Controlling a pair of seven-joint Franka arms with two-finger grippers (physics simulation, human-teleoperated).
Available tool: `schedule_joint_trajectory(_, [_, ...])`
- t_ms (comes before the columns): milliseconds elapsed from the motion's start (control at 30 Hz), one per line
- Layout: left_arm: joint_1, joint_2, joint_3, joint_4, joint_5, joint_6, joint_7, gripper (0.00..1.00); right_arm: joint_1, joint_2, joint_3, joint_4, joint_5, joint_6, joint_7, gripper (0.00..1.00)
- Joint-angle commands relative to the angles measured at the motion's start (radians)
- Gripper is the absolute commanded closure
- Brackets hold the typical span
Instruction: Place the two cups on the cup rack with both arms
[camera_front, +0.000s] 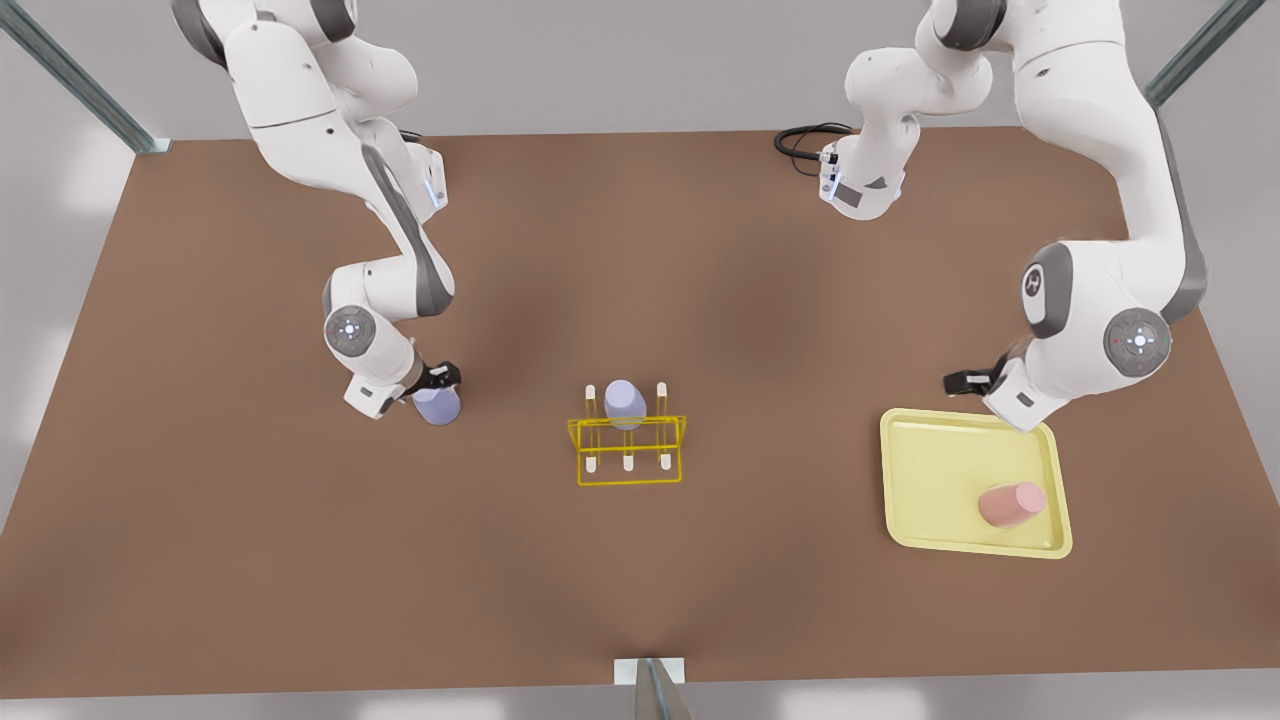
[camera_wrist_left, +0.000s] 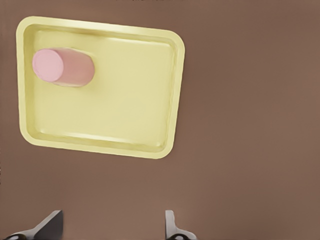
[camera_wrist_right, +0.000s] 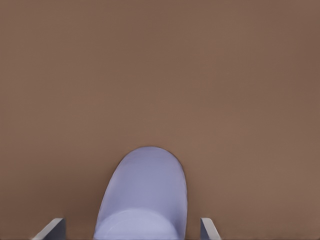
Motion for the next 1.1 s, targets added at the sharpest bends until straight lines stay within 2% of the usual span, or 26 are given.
schedule_joint_trajectory(0, [0.094,0.141,0.011,0.119,-0.043,0.234,0.213,0.0,0.0,0.007,-0.001,-0.005,0.01,0.009,-0.02,0.0])
schedule_joint_trajectory(33, [0.115,0.202,0.011,0.173,-0.068,0.239,0.298,0.0,0.0,0.016,-0.001,-0.007,0.009,0.007,-0.02,0.0])
schedule_joint_trajectory(133, [0.118,0.296,0.011,0.19,-0.066,0.398,0.307,0.0,0.001,0.048,-0.001,0.004,0.009,0.017,-0.02,0.0])
schedule_joint_trajectory(300, [0.187,0.328,0.007,0.179,-0.066,0.463,0.37,0.0,0.0,0.083,-0.001,0.005,0.009,0.053,-0.02,0.0])
schedule_joint_trajectory(433, [0.18,0.39,0.008,0.177,-0.07,0.53,0.37,0.0,0.003,0.105,-0.001,0.004,0.009,0.07,-0.02,0.0])
schedule_joint_trajectory(833, [0.175,0.473,0.007,0.176,-0.07,0.533,0.367,0.0,0.0,0.088,-0.001,-0.016,0.009,0.053,-0.024,0.0])
schedule_joint_trajectory(867, [0.175,0.48,0.007,0.176,-0.07,0.535,0.367,0.0,0.0,0.088,-0.001,-0.018,0.009,0.053,-0.024,0.01])
schedule_joint_trajectory(900, [0.172,0.48,0.007,0.176,-0.07,0.533,0.365,0.0,0.0,0.09,-0.001,-0.018,0.009,0.053,-0.024,0.07])
schedule_joint_trajectory(1033, [0.161,0.486,0.007,0.159,-0.071,0.533,0.361,0.0,0.0,0.08,0.001,-0.018,0.009,0.035,-0.024,0.07])
schedule_joint_trajectory(1067, [0.163,0.491,0.007,0.157,-0.071,0.533,0.361,0.04,0.0,0.07,0.001,-0.018,0.009,0.014,-0.026,0.07])
